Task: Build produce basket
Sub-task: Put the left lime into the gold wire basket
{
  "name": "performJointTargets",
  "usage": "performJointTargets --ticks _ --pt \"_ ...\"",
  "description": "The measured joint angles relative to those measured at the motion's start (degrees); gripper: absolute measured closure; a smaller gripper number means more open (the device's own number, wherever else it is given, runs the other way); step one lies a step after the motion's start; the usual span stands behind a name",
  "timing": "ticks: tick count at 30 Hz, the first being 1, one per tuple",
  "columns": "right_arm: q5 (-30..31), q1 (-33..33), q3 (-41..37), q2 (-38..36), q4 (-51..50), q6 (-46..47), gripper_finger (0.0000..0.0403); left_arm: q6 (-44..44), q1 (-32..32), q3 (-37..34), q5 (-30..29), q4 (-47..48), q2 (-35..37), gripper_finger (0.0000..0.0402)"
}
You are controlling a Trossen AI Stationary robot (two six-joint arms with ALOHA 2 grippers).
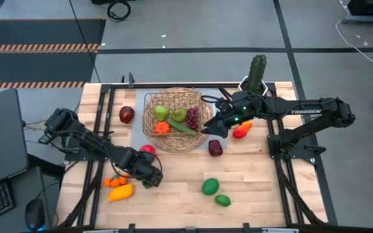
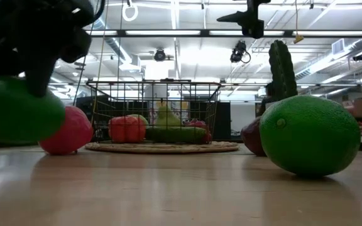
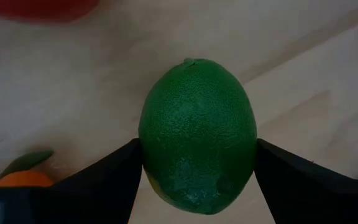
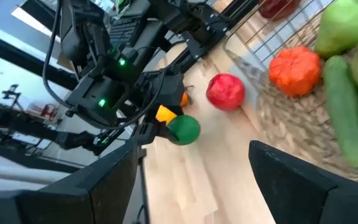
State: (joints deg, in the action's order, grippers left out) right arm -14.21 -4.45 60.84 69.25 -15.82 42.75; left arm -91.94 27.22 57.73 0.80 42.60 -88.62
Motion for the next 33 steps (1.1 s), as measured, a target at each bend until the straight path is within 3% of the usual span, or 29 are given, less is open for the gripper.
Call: performJointTargets --ticks 11,17,23,28,33 --pt "-6.5 -1.4 0.0 -2.2 -0.5 4.2 0.0092 13.8 -5.7 12.2 -1.6 2.3 0.1 0.0113" --pt "-3.6 -4.0 0.0 -6.7 -7.6 4.0 0.0092 25.4 -11.8 20.8 -5.2 10.1 0.1 0.0113" --pt "-2.3 -4.7 0.0 -9.3 -8.7 3.6 0.0092 38.9 -18.4 28.8 -7.2 11.2 0.2 0.0113" --pt "-0.9 -4.7 0.0 -9.7 -8.7 3.9 0.0092 48.7 -23.8 33.4 -11.2 14.4 0.2 0.0113" --pt "-0.9 -4.6 0.0 -9.7 -8.7 4.0 0.0092 55.9 -29.6 34.9 -11.2 17.9 0.2 0.0113"
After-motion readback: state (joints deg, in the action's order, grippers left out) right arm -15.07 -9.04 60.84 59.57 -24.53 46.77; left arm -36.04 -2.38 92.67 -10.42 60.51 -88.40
